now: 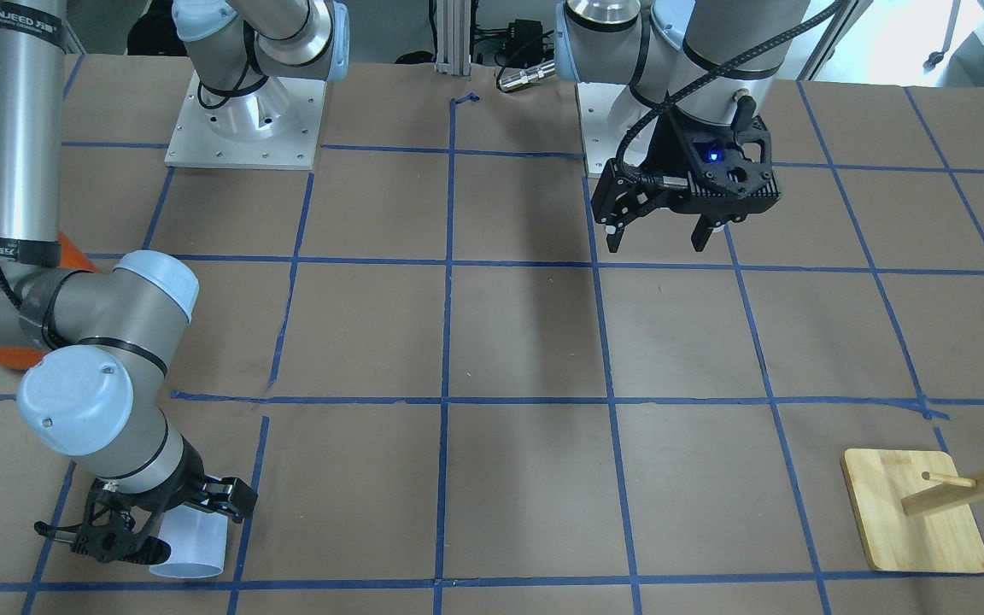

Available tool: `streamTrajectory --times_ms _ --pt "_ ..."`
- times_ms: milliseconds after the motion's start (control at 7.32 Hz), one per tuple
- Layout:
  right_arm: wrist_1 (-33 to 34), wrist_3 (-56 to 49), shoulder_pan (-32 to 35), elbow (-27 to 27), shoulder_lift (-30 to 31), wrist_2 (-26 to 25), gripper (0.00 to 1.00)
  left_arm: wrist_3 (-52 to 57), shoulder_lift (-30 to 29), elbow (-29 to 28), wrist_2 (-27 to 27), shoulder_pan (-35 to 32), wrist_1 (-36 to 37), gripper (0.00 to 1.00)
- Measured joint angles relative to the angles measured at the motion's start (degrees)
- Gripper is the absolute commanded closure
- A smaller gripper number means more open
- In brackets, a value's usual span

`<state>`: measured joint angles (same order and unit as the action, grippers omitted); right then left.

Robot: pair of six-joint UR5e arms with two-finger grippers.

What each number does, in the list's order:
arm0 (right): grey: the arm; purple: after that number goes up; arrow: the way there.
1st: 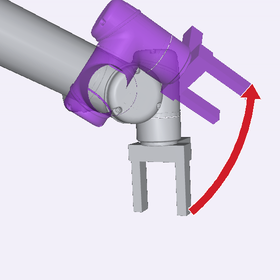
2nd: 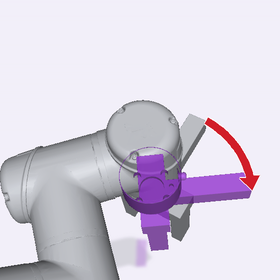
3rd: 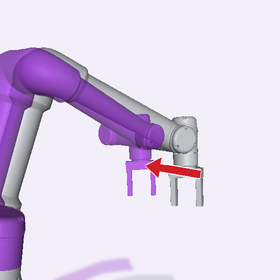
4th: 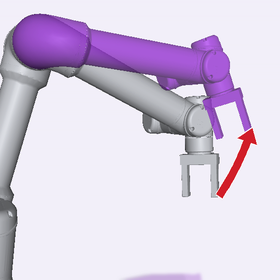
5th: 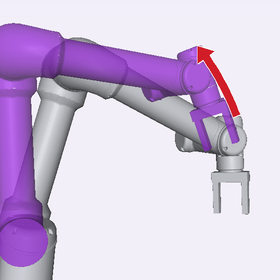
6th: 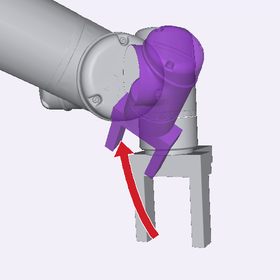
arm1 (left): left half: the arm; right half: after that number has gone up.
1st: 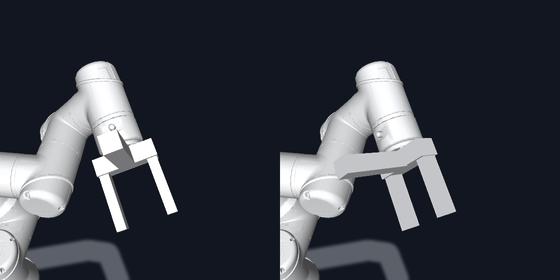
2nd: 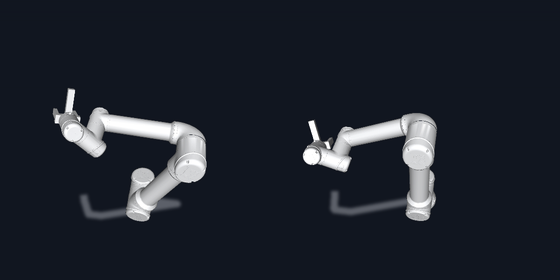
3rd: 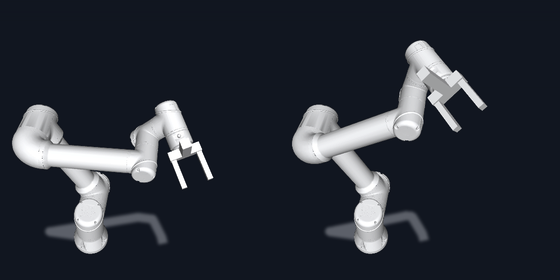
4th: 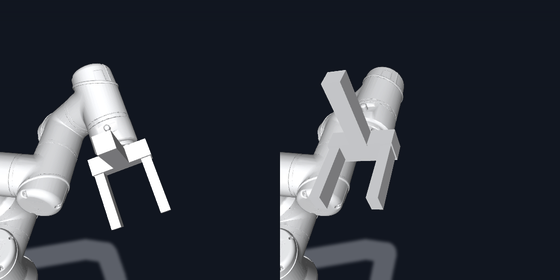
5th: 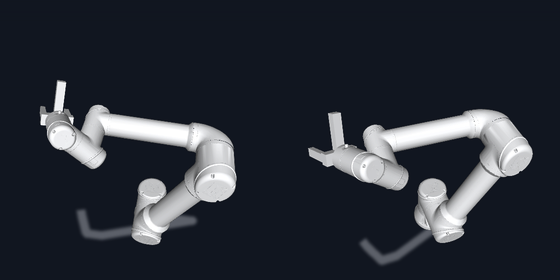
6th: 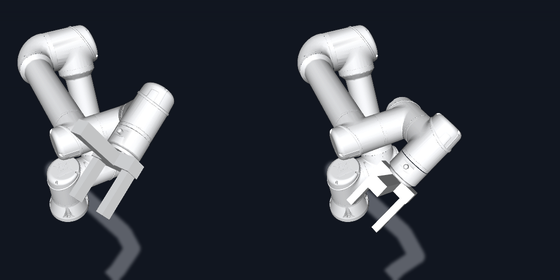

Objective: Flip cup
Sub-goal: 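Close the right gripper on the white cup and lift it, then carry the white cup with the right gripper toward the left gripper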

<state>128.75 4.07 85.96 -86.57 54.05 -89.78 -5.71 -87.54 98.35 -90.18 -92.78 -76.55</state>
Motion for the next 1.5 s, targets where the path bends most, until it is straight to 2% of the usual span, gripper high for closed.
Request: streamTrajectory --times_ms 410,547,683,820,957,1230,1504 --pt "3.2 -4.4 0.0 0.6 -1.6 0.0 0.00 0.0 0.0 0.0 0.0 0.1 0.0 0.00" --pt "4.4 -5.4 0.0 1.5 -3.0 0.0 0.34 0.0 -0.1 0.0 0.0 0.1 0.0 0.00" --pt "4.6 -6.5 0.0 3.0 -4.4 0.0 0.77 0.0 -0.1 0.0 0.0 0.1 0.0 0.00" --pt "4.5 -7.2 0.0 3.8 -5.1 0.0 0.93 0.0 -0.1 0.0 0.0 0.1 0.0 0.00" --pt "4.3 -7.5 0.1 3.9 -5.3 -0.2 1.00 0.0 -0.1 0.1 0.0 0.1 0.0 0.00" --pt "2.8 -11.5 0.7 3.8 -4.0 -0.1 1.00 0.0 -0.1 0.0 0.0 0.1 0.0 0.00" --pt "-1.6 -19.0 2.6 3.7 -1.3 0.1 1.00 0.0 -0.1 0.0 0.0 0.1 0.0 0.00"
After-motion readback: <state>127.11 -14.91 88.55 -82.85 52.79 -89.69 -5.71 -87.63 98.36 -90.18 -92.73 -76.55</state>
